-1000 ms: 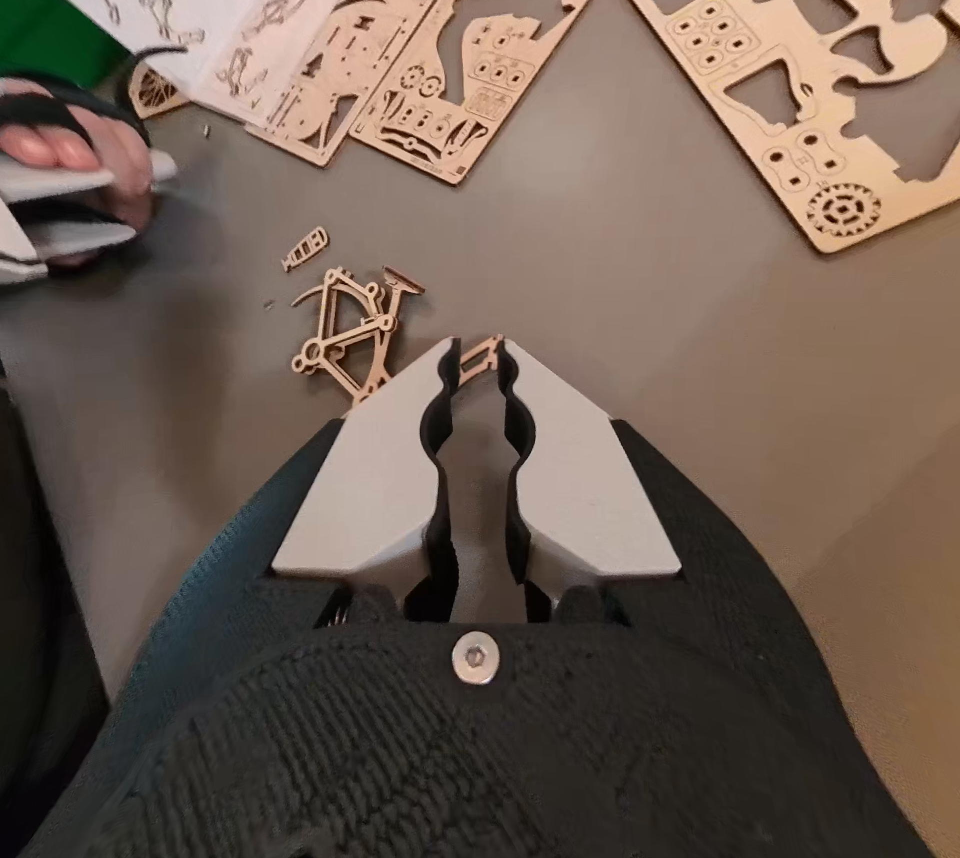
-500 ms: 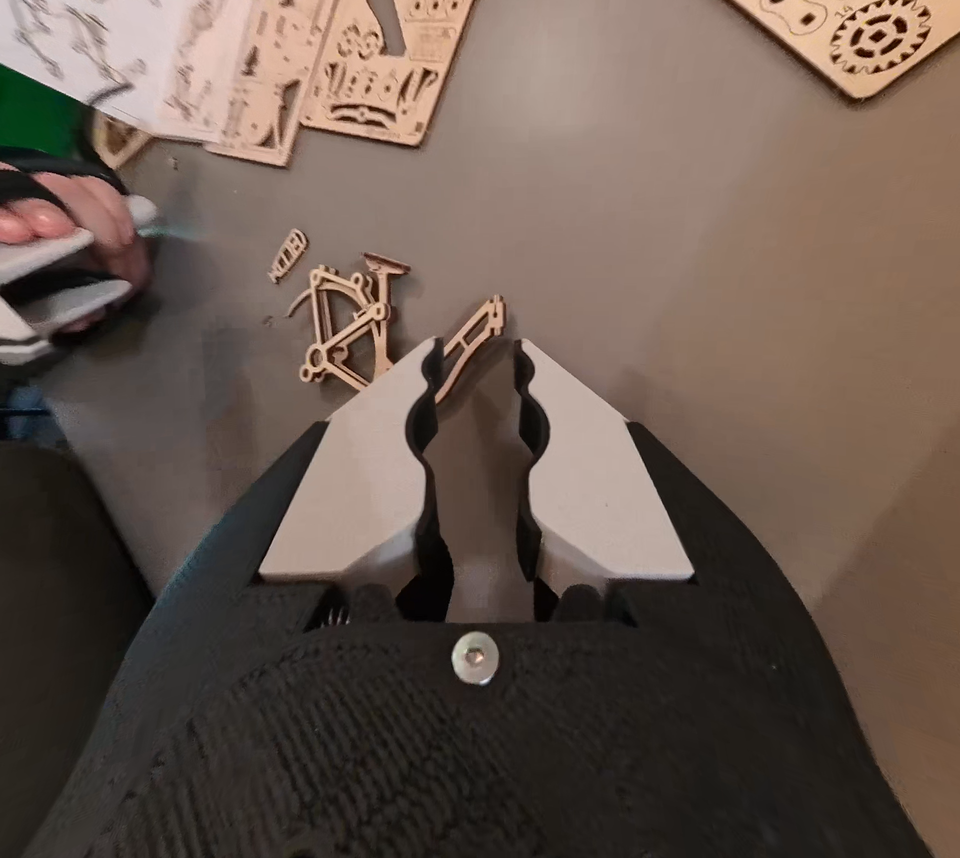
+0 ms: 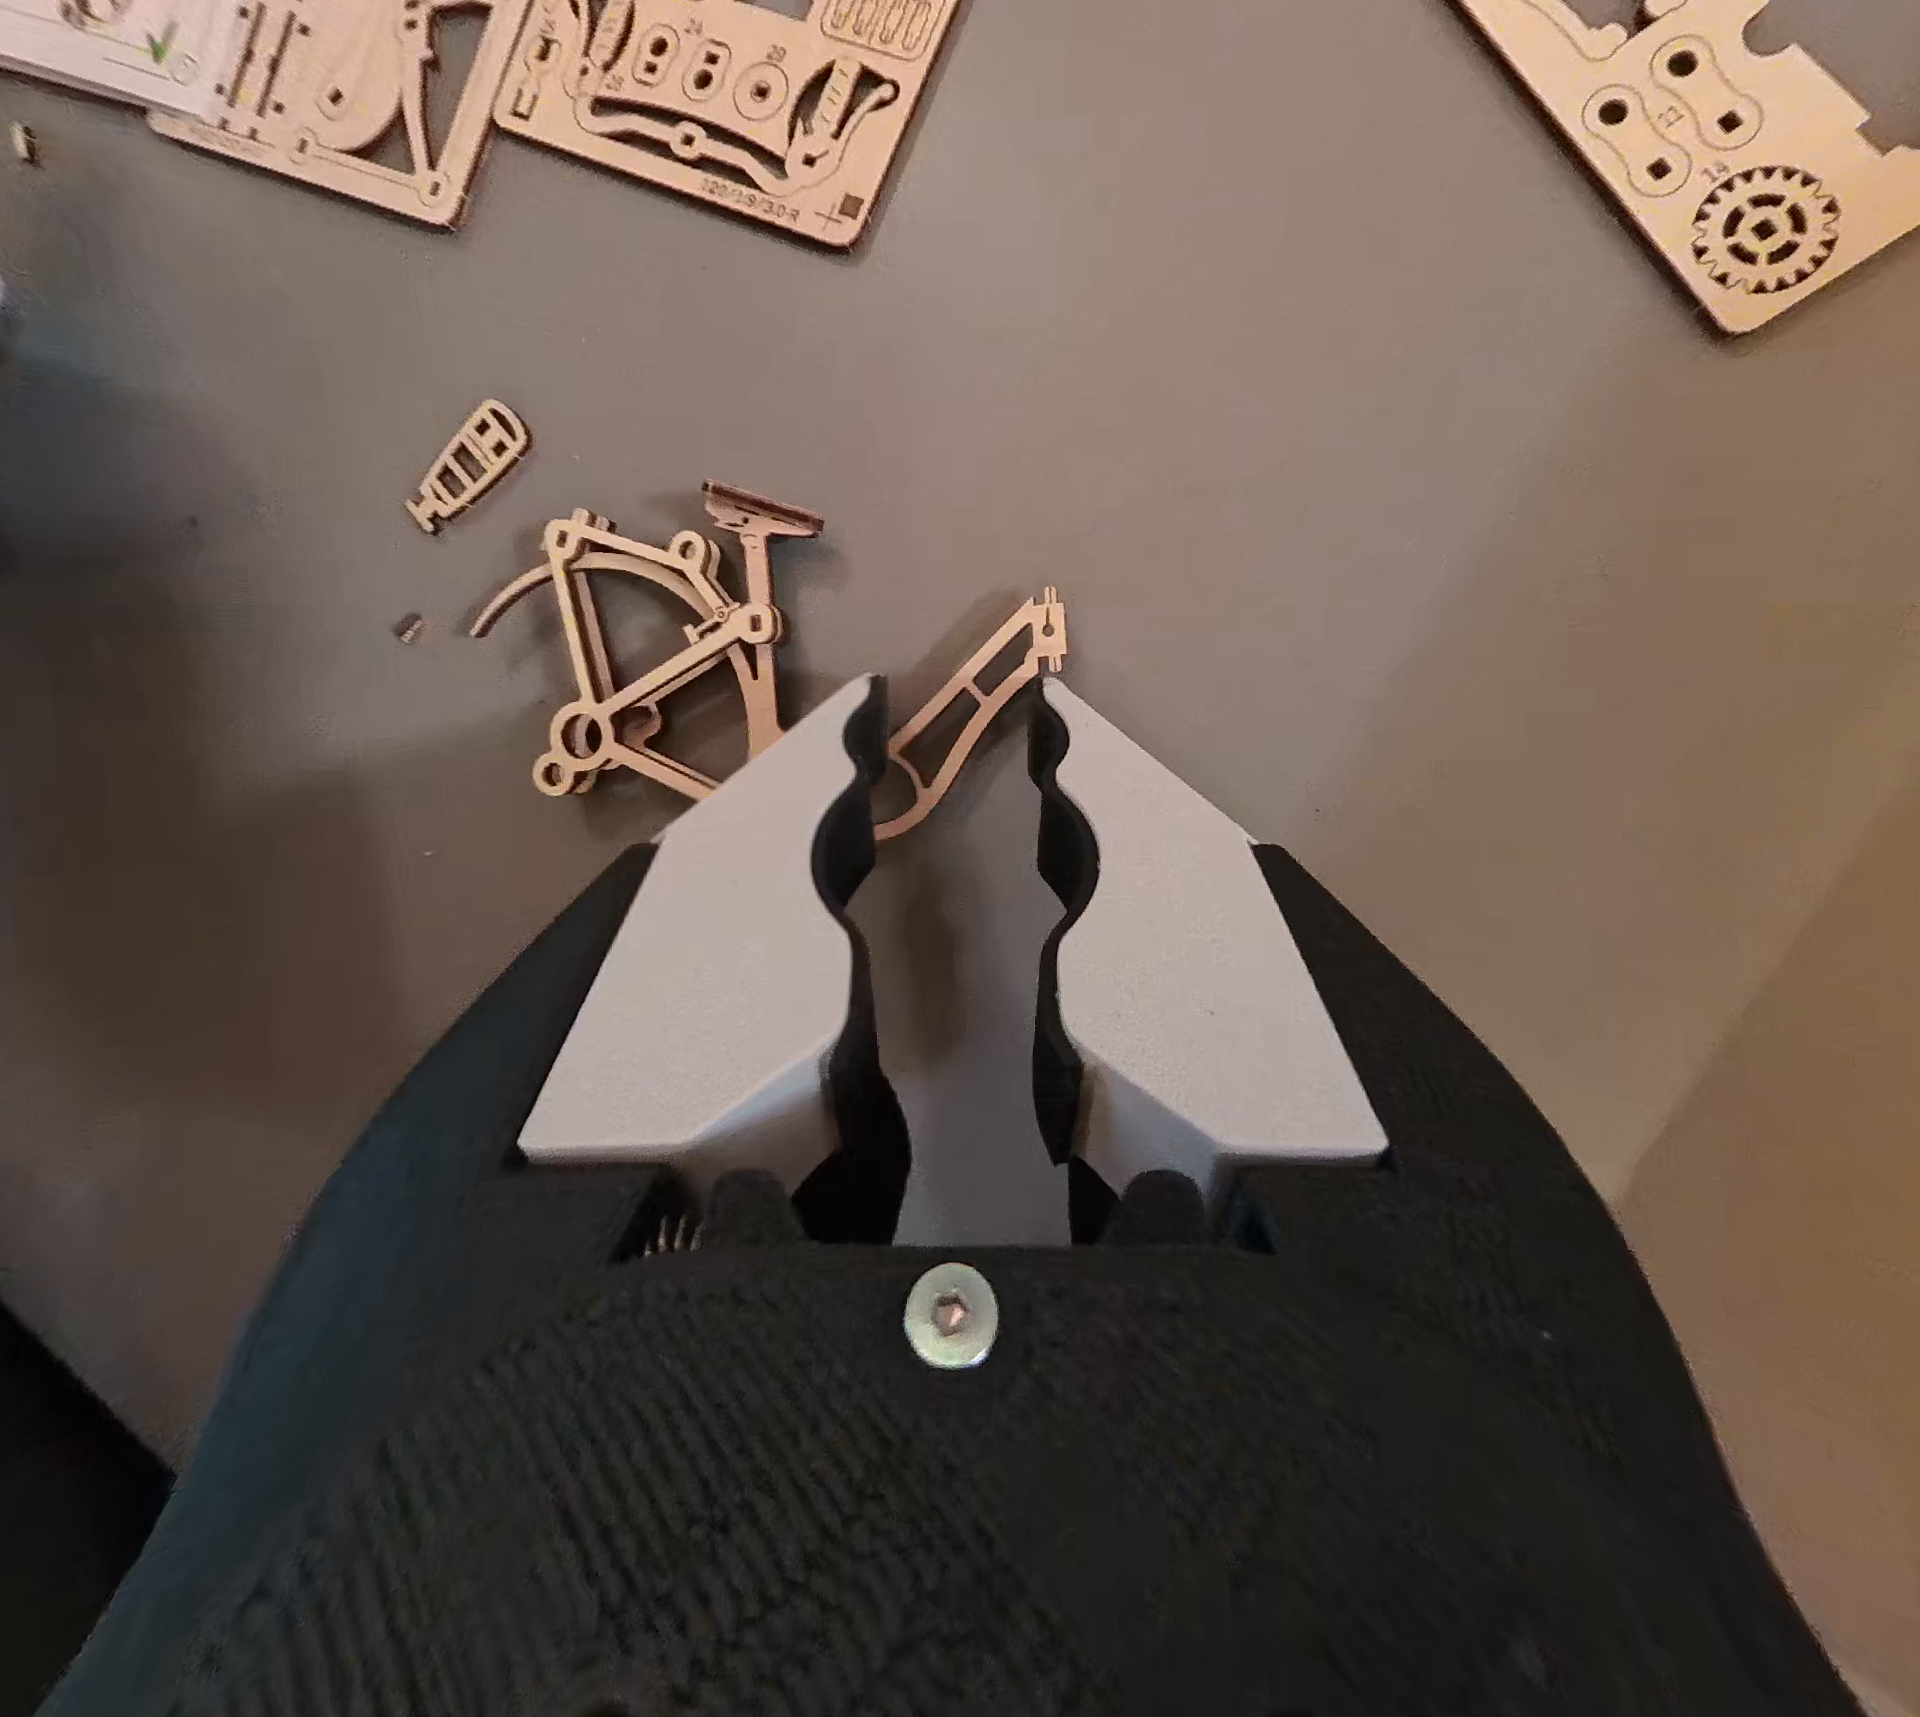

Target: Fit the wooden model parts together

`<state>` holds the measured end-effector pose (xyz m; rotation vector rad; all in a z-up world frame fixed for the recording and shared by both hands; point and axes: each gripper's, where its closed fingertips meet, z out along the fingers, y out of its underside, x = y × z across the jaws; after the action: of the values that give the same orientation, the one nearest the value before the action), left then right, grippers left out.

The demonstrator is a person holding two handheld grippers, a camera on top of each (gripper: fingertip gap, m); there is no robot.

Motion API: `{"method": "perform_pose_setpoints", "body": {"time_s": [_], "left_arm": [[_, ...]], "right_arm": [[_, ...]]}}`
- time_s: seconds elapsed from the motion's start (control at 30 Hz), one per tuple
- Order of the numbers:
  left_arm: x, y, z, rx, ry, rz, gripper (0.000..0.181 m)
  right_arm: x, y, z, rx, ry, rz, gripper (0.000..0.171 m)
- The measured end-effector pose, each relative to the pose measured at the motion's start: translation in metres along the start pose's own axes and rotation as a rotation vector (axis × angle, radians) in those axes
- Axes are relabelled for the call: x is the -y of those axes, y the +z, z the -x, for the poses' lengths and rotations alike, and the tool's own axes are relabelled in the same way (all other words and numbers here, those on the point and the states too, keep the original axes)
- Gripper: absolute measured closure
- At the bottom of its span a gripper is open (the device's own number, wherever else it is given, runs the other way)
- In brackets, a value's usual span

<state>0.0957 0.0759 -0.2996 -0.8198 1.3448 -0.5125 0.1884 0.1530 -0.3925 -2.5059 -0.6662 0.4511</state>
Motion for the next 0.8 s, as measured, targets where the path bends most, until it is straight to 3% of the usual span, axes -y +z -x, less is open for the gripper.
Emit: {"method": "perform_pose_setpoints", "body": {"time_s": [0.03, 0.37, 0.53, 0.8], "left_arm": [[0.0, 0.0, 0.001, 0.004, -0.004, 0.0, 0.181], [-0.002, 0.0, 0.006, 0.03, -0.018, 0.008, 0.181], [-0.002, -0.001, 0.006, 0.027, -0.023, 0.004, 0.181], [-0.001, -0.004, 0.015, 0.087, -0.005, -0.001, 0.181]], "right_arm": [[0.0, 0.0, -0.001, -0.014, -0.011, 0.004, 0.148], [0.005, 0.01, 0.017, 0.003, -0.236, -0.013, 0.147], [0.008, 0.011, 0.012, -0.046, -0.148, -0.024, 0.147], [0.01, 0.013, 0.007, -0.096, -0.173, -0.028, 0.157]]}}
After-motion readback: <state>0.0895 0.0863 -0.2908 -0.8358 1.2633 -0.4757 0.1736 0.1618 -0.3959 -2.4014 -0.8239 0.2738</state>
